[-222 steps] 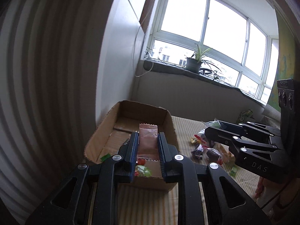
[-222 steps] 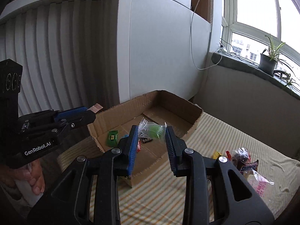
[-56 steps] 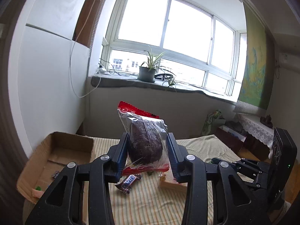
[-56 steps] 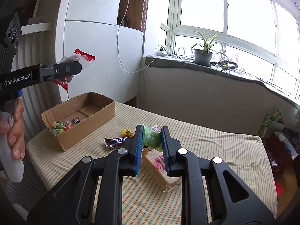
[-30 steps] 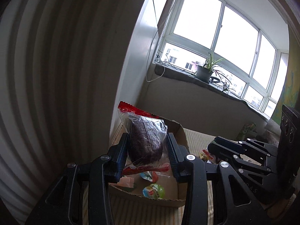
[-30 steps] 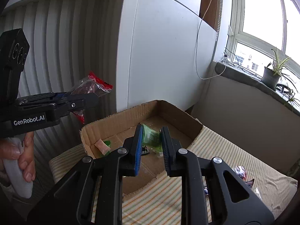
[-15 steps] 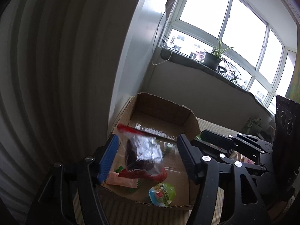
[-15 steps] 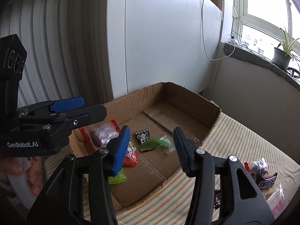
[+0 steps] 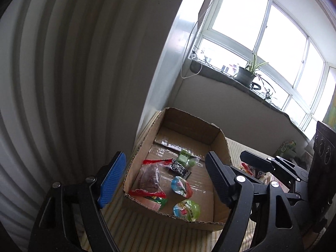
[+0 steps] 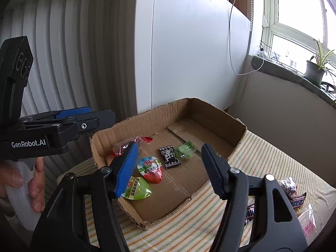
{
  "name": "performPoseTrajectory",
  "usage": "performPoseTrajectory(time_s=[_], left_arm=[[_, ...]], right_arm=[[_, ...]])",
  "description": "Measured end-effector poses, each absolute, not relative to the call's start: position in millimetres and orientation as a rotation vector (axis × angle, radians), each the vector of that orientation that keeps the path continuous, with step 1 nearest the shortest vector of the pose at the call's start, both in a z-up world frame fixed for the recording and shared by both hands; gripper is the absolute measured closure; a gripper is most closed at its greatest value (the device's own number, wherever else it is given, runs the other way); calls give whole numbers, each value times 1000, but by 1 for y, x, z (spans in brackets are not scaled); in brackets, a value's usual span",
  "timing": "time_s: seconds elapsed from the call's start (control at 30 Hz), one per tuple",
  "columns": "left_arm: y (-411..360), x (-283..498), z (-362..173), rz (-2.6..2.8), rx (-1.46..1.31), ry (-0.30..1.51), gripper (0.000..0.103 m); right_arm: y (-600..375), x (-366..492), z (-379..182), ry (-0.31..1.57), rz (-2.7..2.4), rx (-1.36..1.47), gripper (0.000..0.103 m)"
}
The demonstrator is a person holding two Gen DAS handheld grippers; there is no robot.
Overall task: Organize snacks
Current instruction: 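Carry both items into the cardboard box and open both tools, then move both tools back over the Snickers bars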
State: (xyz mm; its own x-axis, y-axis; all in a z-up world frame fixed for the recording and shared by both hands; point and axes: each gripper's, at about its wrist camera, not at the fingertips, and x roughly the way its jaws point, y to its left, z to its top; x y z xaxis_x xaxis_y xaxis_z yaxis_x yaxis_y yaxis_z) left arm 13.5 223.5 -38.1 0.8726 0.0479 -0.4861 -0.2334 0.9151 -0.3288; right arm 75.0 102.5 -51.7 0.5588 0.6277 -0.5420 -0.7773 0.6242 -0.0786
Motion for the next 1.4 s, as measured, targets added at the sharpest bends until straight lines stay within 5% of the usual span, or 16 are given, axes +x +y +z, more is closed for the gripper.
performPoseTrajectory(time_s=[0.43, 0.97, 1.4], left_arm=[[188, 20, -18, 164, -306, 499, 25], [26, 83, -18, -62, -110, 582, 25], [1, 83, -21, -98, -76, 605, 25]], right_arm=[[50, 82, -48, 477, 819, -234, 36], [-160, 125, -57, 518, 481, -38, 35], [-158, 123, -55, 526, 477, -82, 28]])
